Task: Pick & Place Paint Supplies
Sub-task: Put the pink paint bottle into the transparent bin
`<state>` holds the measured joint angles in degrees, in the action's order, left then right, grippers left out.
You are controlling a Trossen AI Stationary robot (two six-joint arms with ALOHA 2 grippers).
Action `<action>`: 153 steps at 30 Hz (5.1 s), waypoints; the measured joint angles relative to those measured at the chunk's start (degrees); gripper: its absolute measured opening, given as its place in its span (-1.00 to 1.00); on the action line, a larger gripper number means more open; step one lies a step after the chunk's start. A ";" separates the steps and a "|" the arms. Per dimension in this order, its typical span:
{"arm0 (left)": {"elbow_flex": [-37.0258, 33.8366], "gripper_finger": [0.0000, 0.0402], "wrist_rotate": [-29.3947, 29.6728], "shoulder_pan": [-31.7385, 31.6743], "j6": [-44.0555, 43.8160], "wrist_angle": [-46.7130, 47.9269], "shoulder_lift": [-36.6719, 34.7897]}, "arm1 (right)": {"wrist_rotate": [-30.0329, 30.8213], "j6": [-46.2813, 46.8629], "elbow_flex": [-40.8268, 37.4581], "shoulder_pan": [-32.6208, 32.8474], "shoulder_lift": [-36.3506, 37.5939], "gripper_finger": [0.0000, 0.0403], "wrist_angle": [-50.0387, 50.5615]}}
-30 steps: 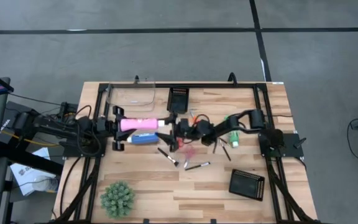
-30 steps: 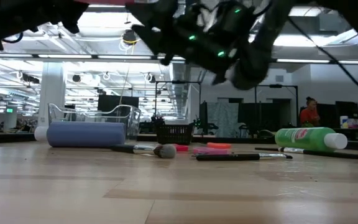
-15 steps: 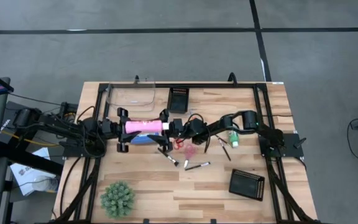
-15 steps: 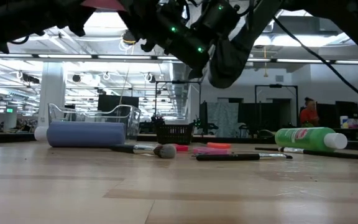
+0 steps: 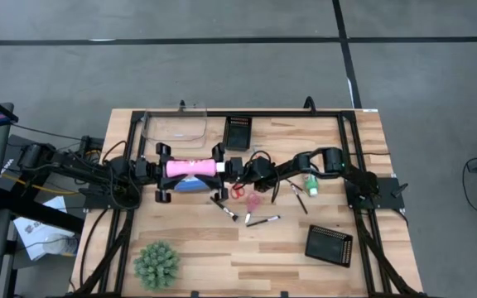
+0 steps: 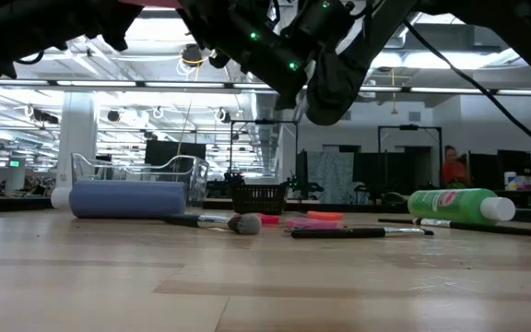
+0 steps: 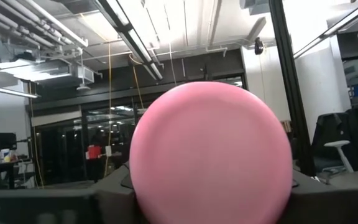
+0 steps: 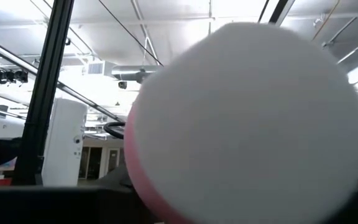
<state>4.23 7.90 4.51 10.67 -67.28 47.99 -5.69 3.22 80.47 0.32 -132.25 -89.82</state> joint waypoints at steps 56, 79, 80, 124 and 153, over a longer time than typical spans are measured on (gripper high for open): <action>3.35 0.37 13.13 9.97 -15.65 42.31 -4.74 | -2.12 -8.22 -1.97 -0.01 25.29 -0.35 89.53; 18.17 0.36 5.68 1.82 -12.46 36.22 22.81 | -1.70 -8.31 -1.99 -0.50 25.11 -0.35 93.66; 18.29 0.30 5.46 1.42 -12.46 36.00 23.28 | -1.64 -8.25 -1.99 -0.48 25.11 -0.35 94.54; 17.84 -0.32 6.60 -1.99 -9.92 7.10 44.82 | 24.12 2.06 -2.09 13.48 27.67 0.39 113.52; 11.76 -0.32 3.94 -2.38 -11.20 -7.42 47.21 | 8.50 -12.20 -41.93 16.42 36.91 0.39 25.49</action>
<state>15.99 11.85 2.13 -0.52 -74.70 95.20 2.81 -8.98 38.53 16.74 -95.34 -64.33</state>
